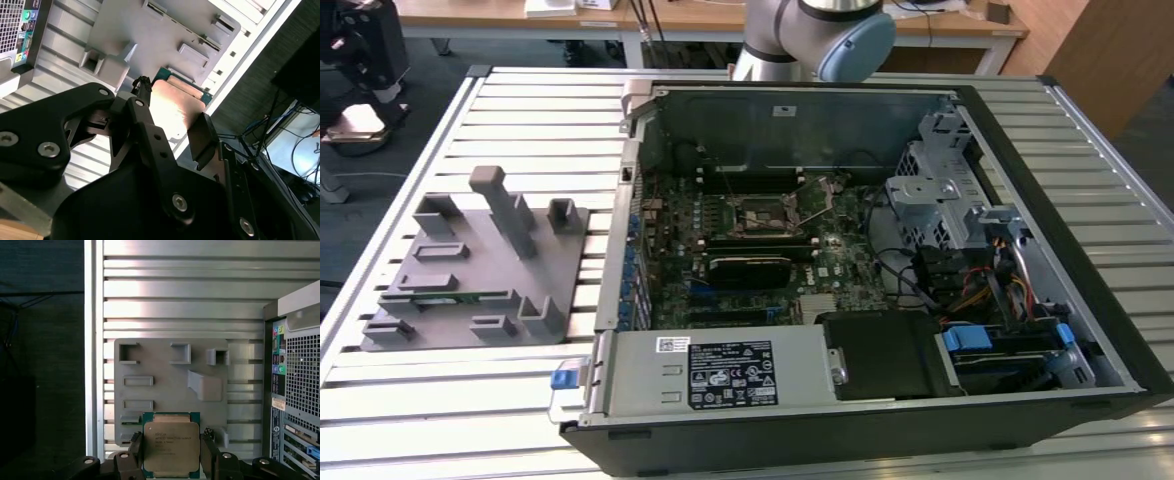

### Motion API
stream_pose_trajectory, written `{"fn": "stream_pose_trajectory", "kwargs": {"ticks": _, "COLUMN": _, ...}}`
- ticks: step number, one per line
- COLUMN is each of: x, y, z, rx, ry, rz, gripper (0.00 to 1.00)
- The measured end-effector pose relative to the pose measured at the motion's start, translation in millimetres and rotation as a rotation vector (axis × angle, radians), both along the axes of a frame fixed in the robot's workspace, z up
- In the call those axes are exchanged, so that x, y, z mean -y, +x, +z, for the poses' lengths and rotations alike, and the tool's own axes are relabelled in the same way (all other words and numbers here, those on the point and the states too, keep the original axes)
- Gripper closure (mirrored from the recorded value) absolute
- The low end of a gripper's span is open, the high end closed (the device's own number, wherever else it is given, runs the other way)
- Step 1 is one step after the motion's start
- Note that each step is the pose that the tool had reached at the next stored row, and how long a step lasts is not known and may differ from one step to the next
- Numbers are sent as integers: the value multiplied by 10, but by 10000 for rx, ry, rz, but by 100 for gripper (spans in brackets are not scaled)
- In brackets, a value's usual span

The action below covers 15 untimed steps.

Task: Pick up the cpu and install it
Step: 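Pick up the cpu and move it towards the insertion slot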

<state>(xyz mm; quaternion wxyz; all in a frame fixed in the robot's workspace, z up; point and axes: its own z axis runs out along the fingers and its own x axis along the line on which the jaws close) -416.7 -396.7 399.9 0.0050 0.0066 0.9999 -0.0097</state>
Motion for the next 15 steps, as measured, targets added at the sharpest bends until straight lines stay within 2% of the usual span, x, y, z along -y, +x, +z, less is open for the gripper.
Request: {"fn": "stream_pose_trajectory", "kwargs": {"ticks": 15, "x": 0, "y": 386, "z": 1, "rx": -1, "ry": -1, "rz": -1, "gripper": 46}}
